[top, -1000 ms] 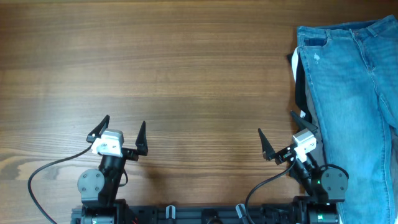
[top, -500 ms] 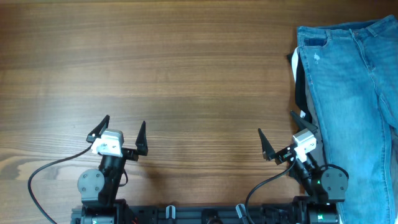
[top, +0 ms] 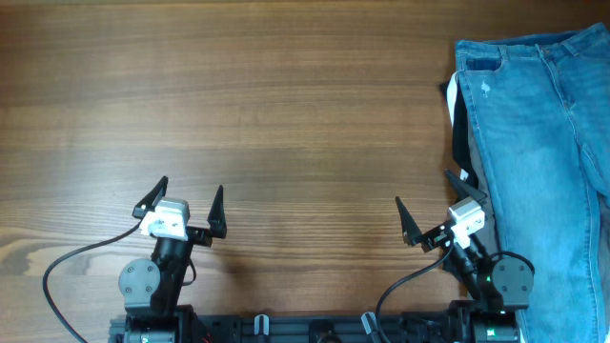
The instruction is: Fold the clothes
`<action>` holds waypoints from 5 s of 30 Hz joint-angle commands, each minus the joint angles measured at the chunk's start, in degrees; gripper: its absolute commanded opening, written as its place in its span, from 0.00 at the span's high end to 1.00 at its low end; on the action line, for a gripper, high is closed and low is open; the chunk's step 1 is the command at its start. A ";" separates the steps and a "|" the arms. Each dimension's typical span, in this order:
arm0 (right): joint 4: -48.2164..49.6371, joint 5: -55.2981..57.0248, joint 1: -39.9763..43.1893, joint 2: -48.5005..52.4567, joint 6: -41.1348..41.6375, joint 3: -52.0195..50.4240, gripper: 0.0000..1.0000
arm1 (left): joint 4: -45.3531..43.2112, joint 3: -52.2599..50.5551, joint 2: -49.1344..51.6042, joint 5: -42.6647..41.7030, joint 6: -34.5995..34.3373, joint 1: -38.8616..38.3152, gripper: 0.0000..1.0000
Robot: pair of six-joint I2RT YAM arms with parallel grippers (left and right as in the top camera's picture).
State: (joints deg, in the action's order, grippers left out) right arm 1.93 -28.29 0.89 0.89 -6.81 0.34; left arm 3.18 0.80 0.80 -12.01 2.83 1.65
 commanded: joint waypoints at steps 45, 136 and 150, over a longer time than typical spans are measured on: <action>-33.59 27.43 5.46 111.25 16.96 92.13 0.37 | 39.34 67.47 67.12 -14.69 -16.96 0.07 0.00; -47.15 15.82 -1.03 90.36 24.74 96.30 0.30 | 48.24 92.72 135.80 17.99 -30.27 26.21 0.85; -57.46 10.19 -1.33 107.97 16.41 96.30 0.48 | 63.39 97.90 111.58 -4.44 -14.97 32.68 0.53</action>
State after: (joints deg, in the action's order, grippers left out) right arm -54.72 -15.57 -0.01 105.32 11.62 96.25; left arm 63.13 98.28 121.34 -15.09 -14.17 37.06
